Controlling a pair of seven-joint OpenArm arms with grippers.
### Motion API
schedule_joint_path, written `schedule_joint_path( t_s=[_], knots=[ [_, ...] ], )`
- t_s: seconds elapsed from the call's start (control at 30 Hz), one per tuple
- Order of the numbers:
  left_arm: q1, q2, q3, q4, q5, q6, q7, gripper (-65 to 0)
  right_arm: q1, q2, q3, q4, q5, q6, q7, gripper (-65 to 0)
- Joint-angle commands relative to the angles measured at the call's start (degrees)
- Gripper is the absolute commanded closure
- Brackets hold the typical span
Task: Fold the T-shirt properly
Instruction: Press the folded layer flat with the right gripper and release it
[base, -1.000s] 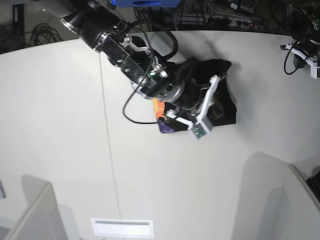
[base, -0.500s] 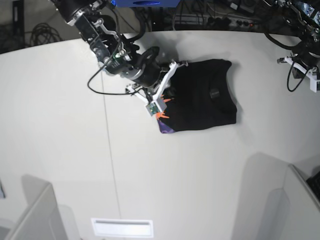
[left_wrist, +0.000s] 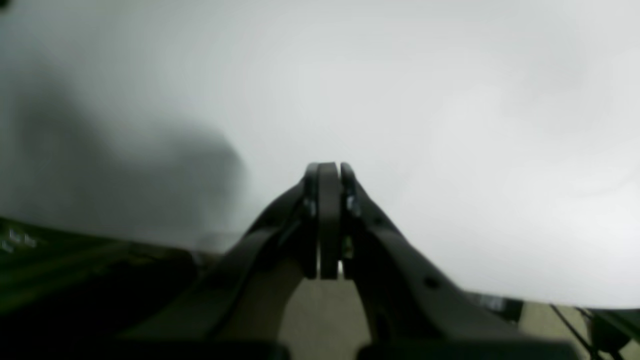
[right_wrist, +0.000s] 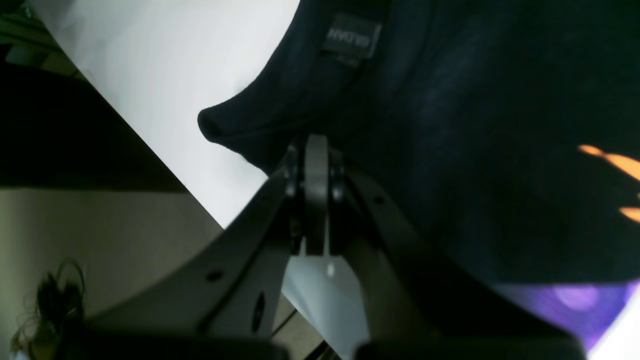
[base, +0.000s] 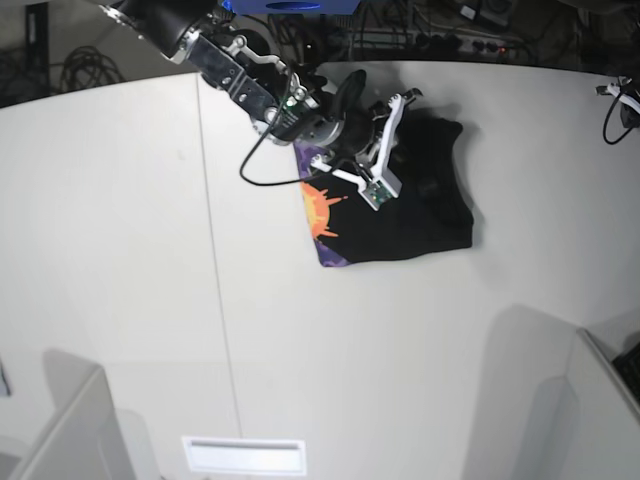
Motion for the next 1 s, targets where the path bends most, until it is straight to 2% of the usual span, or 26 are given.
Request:
schedule_joint_path(
  t_s=[0.0, 0.17, 0.27, 0.37, 0.6, 0.67, 0.77, 0.9, 0.97],
  knots=[
    [1.1, -1.1, -0.4, -0.7, -0.5, -0.4, -1.8, 0.0, 1.1, -0.3, 0.3, 0.4, 0.2, 0.2, 1.3, 0.0],
    [2.5, -1.8, -0.4, -4.3, -0.5, -0.4, -3.1, 0.0, 2.4, -1.6, -0.7, -1.9, 0.2, 0.2, 1.3, 0.0],
    [2.5, -1.6, -0.4, -4.1, -0.5, -0.4, -3.0, 0.0, 4.7, -1.7, -5.4, -4.2, 0.2, 0.2, 1.3, 0.0],
    [2.4, -1.5, -0.4, -3.1, -0.5, -0.4, -2.6, 0.0, 6.7, -3.8, -8.4, -7.8, 0.2, 0.2, 1.4, 0.0],
    [1.9, 0.4, -0.3, 1.6, -1.0, -0.4, -2.6, 0.0, 7.1, -6.1, -8.7, -11.9, 0.3, 0.3, 1.3, 0.0],
    [0.5, 0.4, 1.8, 2.4, -0.9, -0.4, -0.8, 0.0, 7.2, -6.5, -8.7, -13.5, 0.3, 0.3, 0.9, 0.0],
    [-2.8, 0.6, 3.8, 2.5, -1.2, -0.4, 5.1, 0.0, 7.9, -7.3, -8.7, -14.9, 0.4, 0.4, -0.4, 0.0],
    [-7.7, 4.0, 4.0, 5.3, -1.1, -0.4, 11.0, 0.0, 7.9, -7.1, -8.1, -11.1, 0.4, 0.4, -3.0, 0.0],
    [-8.7, 5.8, 4.2, 8.2, -1.1, -0.4, 12.3, 0.0, 7.5, -5.1, -6.0, -6.6, 0.2, 0.3, -2.9, 0.0]
  ],
)
